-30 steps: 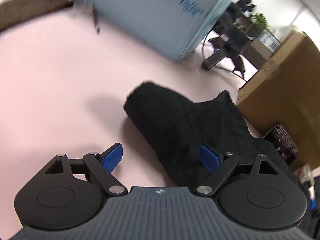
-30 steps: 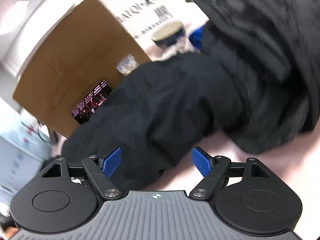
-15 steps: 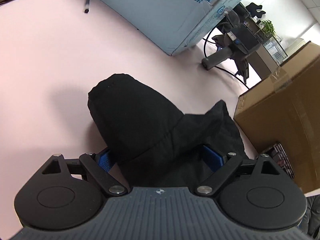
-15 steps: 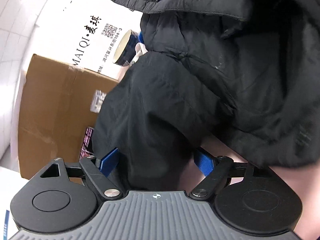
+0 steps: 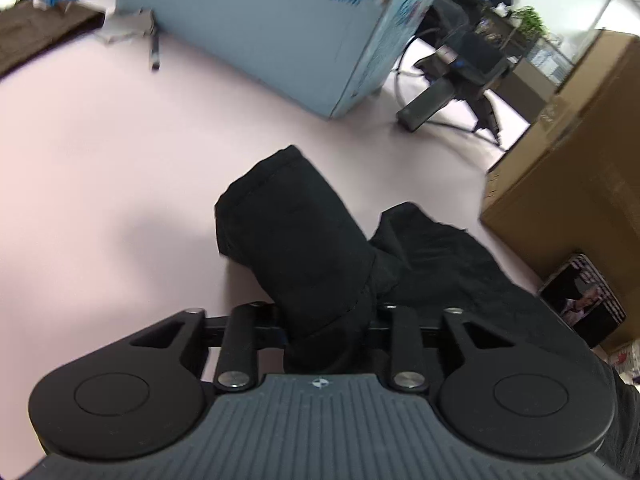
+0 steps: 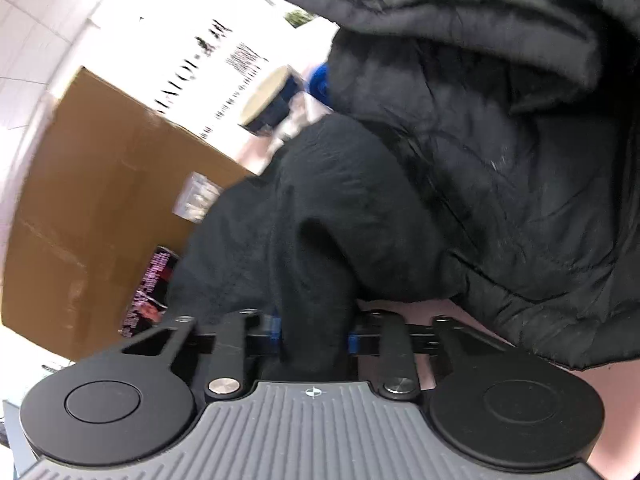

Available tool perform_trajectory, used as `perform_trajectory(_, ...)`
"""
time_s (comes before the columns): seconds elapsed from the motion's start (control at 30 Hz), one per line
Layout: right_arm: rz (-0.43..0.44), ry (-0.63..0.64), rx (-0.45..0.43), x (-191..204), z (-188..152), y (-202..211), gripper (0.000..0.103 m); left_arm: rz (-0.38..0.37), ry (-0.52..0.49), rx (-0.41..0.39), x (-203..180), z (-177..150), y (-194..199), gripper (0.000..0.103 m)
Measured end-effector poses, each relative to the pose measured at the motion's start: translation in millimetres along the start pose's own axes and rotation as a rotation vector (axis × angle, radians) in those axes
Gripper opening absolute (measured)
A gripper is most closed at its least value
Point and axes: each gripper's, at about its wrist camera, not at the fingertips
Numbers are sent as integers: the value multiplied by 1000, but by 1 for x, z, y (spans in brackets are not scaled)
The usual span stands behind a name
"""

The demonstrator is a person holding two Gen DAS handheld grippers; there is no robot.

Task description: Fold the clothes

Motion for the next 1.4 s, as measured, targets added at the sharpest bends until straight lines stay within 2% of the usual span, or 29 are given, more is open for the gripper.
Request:
perform_trajectory(0.2, 85, 22, -9, 10, 2, 37, 14, -24, -41, -41, 15, 3, 39, 14)
perform_trajectory(0.37, 124, 50, 48, 14, -8, 64, 14, -2, -36, -26, 58, 0, 81, 14)
perform_trajectory(0.5, 92, 79, 134, 9, -23, 71, 14, 34, -52, 12, 90, -12, 101, 15)
perform_trajectory(0.53, 64, 91, 150, 6, -27, 69, 15, 28, -47, 23, 96, -16, 98, 17)
perform_trajectory(0.6, -5, 115, 170, 2, -31, 64, 30, 37, -59, 44, 102, -25, 90, 27)
perform_trajectory(0.67, -49, 155, 178, 2, -33, 63, 43, 60, -86, 53, 100, -30, 84, 42)
perform_trajectory(0.7, -73, 195, 180, 4, -32, 65, 49, 68, -90, 41, 100, -32, 84, 45)
perform_trajectory(0.73, -90, 228, 176, 6, -30, 68, 51, 76, -93, 31, 100, -34, 85, 53)
perform_trajectory(0.77, -101, 253, 170, 7, -29, 70, 54, 108, -97, 10, 101, -35, 88, 67)
perform_trajectory(0.83, -131, 325, 132, 10, -23, 78, 58, 182, -107, -37, 102, -37, 94, 79)
perform_trajectory(0.87, -150, 364, 105, 12, -20, 82, 60, 216, -108, -87, 103, -38, 102, 79)
perform_trajectory(0.97, -201, 493, 10, 22, -14, 91, 60, 254, -119, -170, 94, -42, 116, 79)
perform_trajectory(1.03, -220, 615, -111, 35, -11, 90, 62, 270, -148, -207, 87, -43, 121, 80)
perform_trajectory(1.1, -201, 677, -190, 43, -11, 90, 69, 333, -187, -251, 77, -47, 128, 80)
perform_trajectory(1.13, -166, 722, -216, 49, -12, 88, 72, 369, -192, -271, 75, -48, 130, 80)
perform_trajectory(1.23, -69, 850, -255, 63, -21, 75, 75, 492, -212, -374, 65, -50, 137, 80)
perform_trajectory(1.3, 2, 893, -243, 72, -28, 61, 77, 488, -238, -433, 53, -53, 139, 80)
perform_trajectory(1.33, 36, 908, -232, 75, -32, 54, 77, 434, -275, -473, 39, -57, 139, 80)
perform_trajectory(1.4, 84, 934, -210, 81, -40, 41, 77, 308, -332, -499, 10, -65, 135, 80)
Point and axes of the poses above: each gripper's, at about its wrist camera, not at the fingertips, and y roughly against the way its jaws point, x to its left, z to its top, and after that the axes turned 6 degrees about -x, right-handed
